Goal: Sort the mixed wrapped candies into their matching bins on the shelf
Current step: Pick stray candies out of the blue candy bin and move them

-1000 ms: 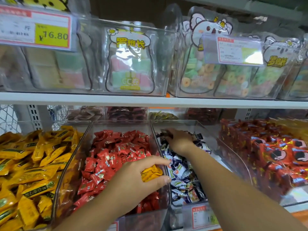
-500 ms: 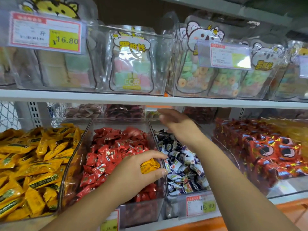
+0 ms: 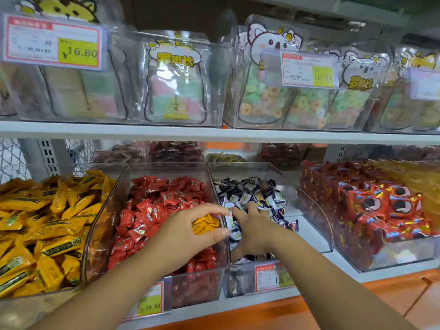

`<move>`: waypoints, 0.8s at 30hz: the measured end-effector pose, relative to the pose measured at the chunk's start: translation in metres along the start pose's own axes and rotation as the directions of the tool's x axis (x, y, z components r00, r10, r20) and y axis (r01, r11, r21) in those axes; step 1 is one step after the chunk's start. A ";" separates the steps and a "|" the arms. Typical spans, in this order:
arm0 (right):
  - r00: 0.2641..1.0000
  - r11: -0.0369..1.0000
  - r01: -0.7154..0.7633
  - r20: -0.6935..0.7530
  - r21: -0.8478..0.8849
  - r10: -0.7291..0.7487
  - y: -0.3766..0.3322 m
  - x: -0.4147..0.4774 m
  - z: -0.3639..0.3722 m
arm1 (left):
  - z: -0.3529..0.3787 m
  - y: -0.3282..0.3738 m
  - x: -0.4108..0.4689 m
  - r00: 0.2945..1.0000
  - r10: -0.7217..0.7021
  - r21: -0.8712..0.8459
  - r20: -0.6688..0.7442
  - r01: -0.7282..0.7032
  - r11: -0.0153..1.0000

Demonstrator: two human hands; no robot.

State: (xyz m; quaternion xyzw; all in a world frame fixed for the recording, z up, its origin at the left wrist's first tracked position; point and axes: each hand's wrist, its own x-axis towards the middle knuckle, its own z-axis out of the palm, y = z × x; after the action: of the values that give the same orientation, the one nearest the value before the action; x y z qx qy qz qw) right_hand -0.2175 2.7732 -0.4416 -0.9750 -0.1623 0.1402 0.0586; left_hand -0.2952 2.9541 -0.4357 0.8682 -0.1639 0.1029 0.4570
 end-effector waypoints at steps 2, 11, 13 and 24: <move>0.998 0.995 -0.003 -0.057 0.100 0.009 0.002 0.003 -0.001 | 0.000 0.000 -0.001 1.000 -0.012 -0.003 0.003 0.012 1.000; 0.914 0.467 0.001 -0.191 0.884 0.359 0.041 -0.001 -0.024 | -0.001 0.002 -0.003 1.000 -0.026 -0.014 0.008 0.026 1.000; 0.920 0.367 0.050 -0.186 0.929 0.344 0.048 -0.006 -0.037 | 0.000 0.000 -0.001 0.999 -0.031 -0.011 0.008 0.031 0.999; 0.988 0.963 -0.124 -0.061 0.240 0.142 0.059 -0.035 -0.067 | -0.001 -0.003 0.000 1.000 0.002 0.033 0.000 -0.002 0.999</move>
State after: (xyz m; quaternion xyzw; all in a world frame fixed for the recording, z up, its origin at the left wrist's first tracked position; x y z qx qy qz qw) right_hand -0.2115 2.7012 -0.3780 -0.9746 -0.0762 0.1239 0.1703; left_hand -0.2939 2.9565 -0.4371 0.8755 -0.1630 0.1060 0.4423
